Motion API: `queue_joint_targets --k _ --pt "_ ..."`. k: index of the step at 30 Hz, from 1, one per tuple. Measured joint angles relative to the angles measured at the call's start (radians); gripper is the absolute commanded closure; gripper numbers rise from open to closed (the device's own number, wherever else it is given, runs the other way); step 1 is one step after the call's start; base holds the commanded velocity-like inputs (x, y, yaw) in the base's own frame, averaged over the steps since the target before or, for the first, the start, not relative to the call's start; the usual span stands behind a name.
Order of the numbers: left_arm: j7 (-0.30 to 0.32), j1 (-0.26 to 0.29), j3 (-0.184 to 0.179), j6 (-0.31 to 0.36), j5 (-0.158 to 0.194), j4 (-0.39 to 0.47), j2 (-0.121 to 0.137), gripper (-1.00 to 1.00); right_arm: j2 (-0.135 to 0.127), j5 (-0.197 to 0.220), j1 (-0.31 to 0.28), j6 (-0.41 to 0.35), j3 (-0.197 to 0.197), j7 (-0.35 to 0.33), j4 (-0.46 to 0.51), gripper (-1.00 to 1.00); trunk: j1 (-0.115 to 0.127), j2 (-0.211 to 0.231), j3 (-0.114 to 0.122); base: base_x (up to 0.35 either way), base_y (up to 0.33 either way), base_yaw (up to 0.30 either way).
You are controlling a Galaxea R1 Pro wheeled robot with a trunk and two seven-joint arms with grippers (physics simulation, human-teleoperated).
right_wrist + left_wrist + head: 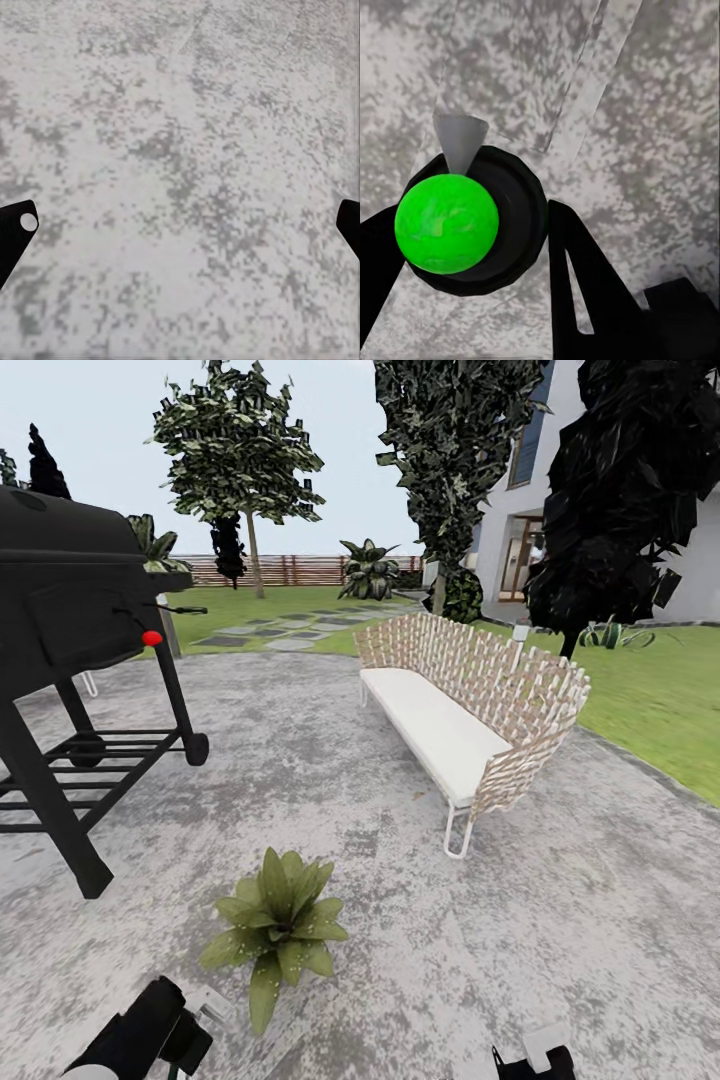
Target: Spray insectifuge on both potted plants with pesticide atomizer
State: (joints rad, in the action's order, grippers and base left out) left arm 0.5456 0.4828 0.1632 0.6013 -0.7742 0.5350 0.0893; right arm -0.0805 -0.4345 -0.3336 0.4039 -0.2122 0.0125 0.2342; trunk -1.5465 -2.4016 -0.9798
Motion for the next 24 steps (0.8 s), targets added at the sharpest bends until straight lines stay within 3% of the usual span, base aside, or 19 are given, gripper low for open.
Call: queue_joint_targets --k 4,13,17,24 --pt "0.006 0.000 -0.042 0.004 0.004 -0.004 0.004 1.00 -0.001 -0.001 0.000 0.000 0.000 0.000 0.000 -1.00 0.000 0.000 0.000 0.000 0.000 -0.004" --pt "0.031 0.000 -0.044 0.004 0.005 -0.004 0.002 1.00 -0.001 -0.001 0.000 0.000 0.000 0.000 0.000 -1.00 0.000 0.000 0.000 -0.028 0.029 0.000" --pt "0.030 0.000 -0.041 0.005 0.005 -0.003 0.000 1.00 -0.001 -0.001 0.000 0.000 0.000 0.000 0.000 -1.00 0.000 0.000 0.000 -0.197 0.207 -0.018" --pt "0.031 0.000 -0.035 0.008 0.005 0.006 -0.002 1.00 -0.001 0.000 0.000 0.000 0.000 0.000 0.000 -1.00 0.000 0.000 0.000 -0.115 0.299 -0.225"
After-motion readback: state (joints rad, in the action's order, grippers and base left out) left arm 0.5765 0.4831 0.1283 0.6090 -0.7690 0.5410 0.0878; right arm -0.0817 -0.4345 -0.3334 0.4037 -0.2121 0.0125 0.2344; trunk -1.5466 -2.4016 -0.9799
